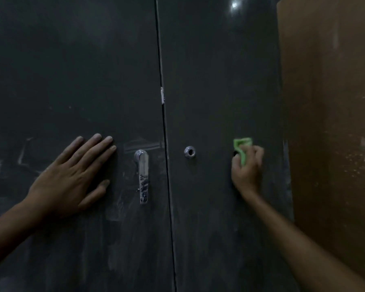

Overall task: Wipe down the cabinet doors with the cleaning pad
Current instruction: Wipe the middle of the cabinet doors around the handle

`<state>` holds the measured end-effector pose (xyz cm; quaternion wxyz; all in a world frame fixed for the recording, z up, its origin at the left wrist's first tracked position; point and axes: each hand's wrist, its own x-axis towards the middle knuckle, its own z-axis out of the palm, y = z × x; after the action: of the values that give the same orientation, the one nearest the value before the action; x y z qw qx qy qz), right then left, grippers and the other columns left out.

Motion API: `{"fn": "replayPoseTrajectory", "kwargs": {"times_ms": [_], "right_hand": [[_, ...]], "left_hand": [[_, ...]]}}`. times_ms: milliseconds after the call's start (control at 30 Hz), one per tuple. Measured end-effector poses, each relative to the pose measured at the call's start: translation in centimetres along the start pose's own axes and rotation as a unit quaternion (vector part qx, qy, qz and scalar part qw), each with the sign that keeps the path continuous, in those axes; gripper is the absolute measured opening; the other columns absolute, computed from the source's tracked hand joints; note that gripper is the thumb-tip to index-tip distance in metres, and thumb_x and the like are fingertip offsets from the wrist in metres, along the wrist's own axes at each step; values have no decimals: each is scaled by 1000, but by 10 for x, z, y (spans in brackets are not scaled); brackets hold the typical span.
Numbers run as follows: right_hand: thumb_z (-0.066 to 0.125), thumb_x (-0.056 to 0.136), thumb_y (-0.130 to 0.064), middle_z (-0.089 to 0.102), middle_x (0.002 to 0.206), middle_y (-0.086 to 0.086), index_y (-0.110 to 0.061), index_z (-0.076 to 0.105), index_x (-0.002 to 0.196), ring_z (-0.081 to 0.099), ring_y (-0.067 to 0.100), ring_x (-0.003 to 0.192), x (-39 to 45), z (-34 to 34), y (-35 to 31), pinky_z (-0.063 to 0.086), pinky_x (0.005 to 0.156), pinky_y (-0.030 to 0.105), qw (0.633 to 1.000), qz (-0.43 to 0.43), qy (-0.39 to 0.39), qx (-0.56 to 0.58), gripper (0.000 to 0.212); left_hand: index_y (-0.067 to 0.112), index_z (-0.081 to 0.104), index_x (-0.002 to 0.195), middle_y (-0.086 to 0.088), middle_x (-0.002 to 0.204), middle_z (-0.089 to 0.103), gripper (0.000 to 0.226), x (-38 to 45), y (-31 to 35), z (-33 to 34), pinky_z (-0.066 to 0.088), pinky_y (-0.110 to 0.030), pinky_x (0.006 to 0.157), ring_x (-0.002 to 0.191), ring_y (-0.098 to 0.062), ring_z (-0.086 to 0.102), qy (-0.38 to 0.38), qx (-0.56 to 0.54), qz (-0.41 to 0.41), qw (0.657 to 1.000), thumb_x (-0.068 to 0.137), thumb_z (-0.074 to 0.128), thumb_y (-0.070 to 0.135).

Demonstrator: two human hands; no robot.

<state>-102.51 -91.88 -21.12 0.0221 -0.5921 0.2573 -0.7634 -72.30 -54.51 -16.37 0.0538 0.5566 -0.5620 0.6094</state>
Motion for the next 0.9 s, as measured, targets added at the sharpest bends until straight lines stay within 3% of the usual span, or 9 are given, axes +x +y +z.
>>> {"fn": "replayPoseTrajectory", "kwargs": {"times_ms": [100, 200, 300, 433, 500, 600, 667, 800, 900], "right_hand": [[53, 87, -25, 46, 121, 8, -19, 59, 115, 47, 8, 91, -36, -17, 36, 35, 72, 17, 997, -59, -49, -22, 29], [48, 88, -20, 48, 117, 19, -11, 60, 112, 54, 32, 97, 18, -27, 65, 37, 80, 24, 994, 101, 30, -32, 29], [50, 91, -19, 48, 123, 20, -13, 59, 117, 54, 37, 103, 76, -23, 61, 40, 93, 33, 967, 241, 84, -28, 28], [50, 91, -25, 48, 115, 17, -8, 62, 116, 46, 15, 92, 36, -17, 55, 35, 78, 23, 998, 28, 38, -28, 33], [53, 90, -18, 49, 114, 19, -5, 64, 116, 45, 14, 92, 18, -27, 76, 33, 77, 21, 998, -17, 9, -54, 31], [49, 94, -14, 49, 119, 24, -5, 62, 118, 53, 36, 103, 61, -38, 91, 39, 91, 31, 986, 147, 60, -52, 28], [50, 99, -16, 46, 127, 20, -11, 61, 122, 54, 37, 107, 82, -36, 88, 40, 99, 33, 965, 248, 73, -51, 26], [52, 101, -18, 47, 126, 23, -10, 61, 132, 50, 34, 105, 29, -36, 97, 41, 98, 35, 981, 173, 56, -59, 33], [48, 103, -17, 45, 133, 27, -7, 56, 136, 52, 41, 112, 14, -52, 119, 40, 104, 40, 954, 285, 46, -77, 35]], "left_hand": [[7, 26, 165, -10, 175, 17, 82, 1, -2, 1, 15, -56, 130, 162, -30, 16, 4, -8, 5, 1000, 98, 38, 53], [8, 26, 165, -10, 175, 18, 81, 1, -2, 3, 16, -57, 129, 162, -30, 17, 6, -8, 9, 1000, 99, 38, 53], [8, 26, 165, -10, 174, 18, 80, 0, -2, 4, 16, -58, 129, 161, -30, 18, 8, -8, 7, 1000, 99, 36, 54], [11, 25, 166, -9, 174, 19, 80, -1, -6, 11, 14, -56, 130, 161, -31, 19, 14, -10, 10, 1000, 101, 31, 58], [12, 25, 166, -9, 174, 20, 82, -3, -8, 16, 15, -57, 129, 161, -31, 20, 9, -9, 8, 1000, 99, 33, 59], [14, 25, 166, -8, 174, 20, 84, -4, -10, 19, 15, -58, 129, 161, -31, 20, 1, -8, 5, 1000, 97, 36, 60], [13, 25, 166, -8, 174, 20, 84, -4, -11, 17, 14, -57, 129, 161, -31, 19, 3, -6, 4, 1000, 97, 36, 60], [11, 24, 166, -9, 174, 20, 81, -2, -7, 11, 14, -57, 129, 161, -32, 19, 17, -5, 11, 1000, 100, 33, 58], [9, 25, 165, -10, 174, 19, 81, -1, -2, 7, 15, -57, 129, 161, -31, 19, 17, -6, 15, 1000, 100, 36, 55]]}}
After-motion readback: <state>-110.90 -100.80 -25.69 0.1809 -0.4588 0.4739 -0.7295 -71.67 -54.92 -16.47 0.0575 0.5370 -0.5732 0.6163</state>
